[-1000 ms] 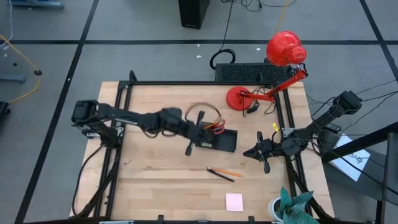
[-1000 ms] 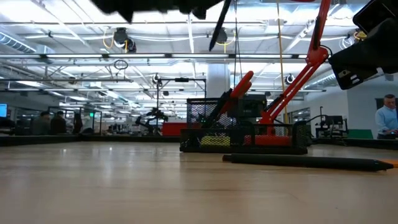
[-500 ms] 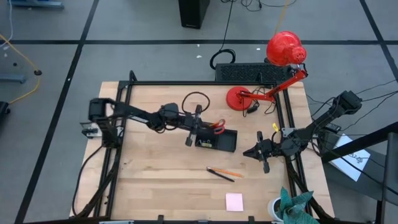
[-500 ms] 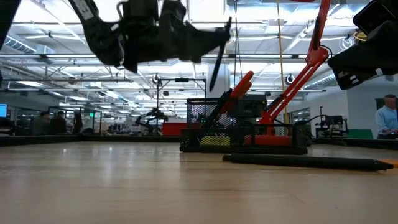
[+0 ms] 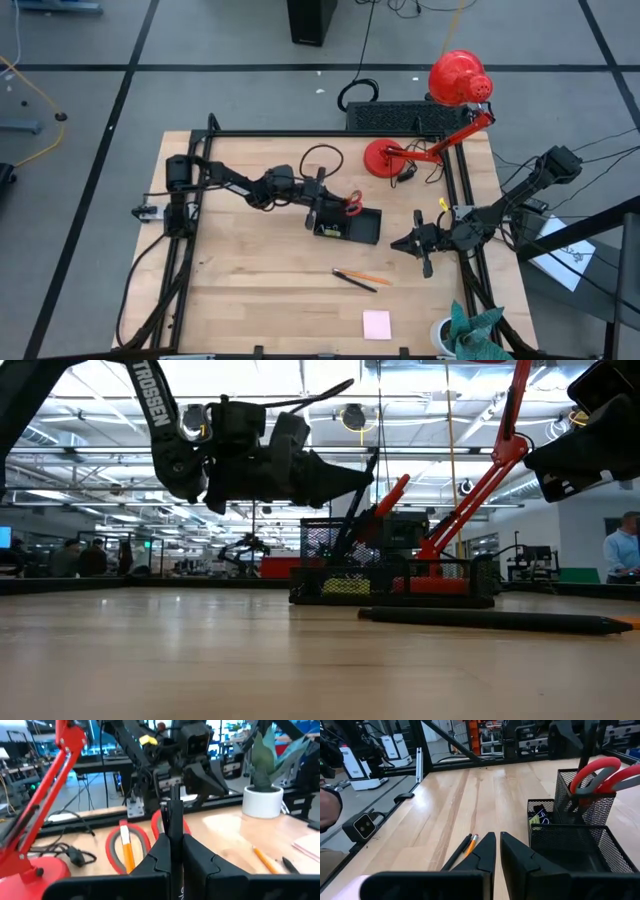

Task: Pick and place office supplies into organizer
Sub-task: Put the black pen into the black desk organizer, then put the right yellow pencil into the black desk organizer

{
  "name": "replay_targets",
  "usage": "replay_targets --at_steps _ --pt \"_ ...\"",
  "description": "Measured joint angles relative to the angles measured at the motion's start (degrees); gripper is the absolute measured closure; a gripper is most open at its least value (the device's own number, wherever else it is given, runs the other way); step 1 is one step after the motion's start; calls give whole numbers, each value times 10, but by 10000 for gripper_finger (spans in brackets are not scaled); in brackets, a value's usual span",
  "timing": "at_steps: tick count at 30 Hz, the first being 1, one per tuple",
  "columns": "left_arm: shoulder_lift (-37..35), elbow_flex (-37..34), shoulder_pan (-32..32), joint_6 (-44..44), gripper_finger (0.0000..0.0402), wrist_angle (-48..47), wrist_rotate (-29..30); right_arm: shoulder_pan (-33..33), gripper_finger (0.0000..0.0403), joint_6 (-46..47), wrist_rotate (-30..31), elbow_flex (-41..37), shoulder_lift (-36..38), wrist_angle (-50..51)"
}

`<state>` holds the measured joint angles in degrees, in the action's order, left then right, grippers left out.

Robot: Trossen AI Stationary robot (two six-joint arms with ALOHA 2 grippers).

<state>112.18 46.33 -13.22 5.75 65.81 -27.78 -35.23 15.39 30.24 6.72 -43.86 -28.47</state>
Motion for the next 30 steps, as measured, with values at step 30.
replay_targets --at_steps 30 --pt "-82 38 59 16 247 -226 123 0 385 -13 -1 0 0 3"
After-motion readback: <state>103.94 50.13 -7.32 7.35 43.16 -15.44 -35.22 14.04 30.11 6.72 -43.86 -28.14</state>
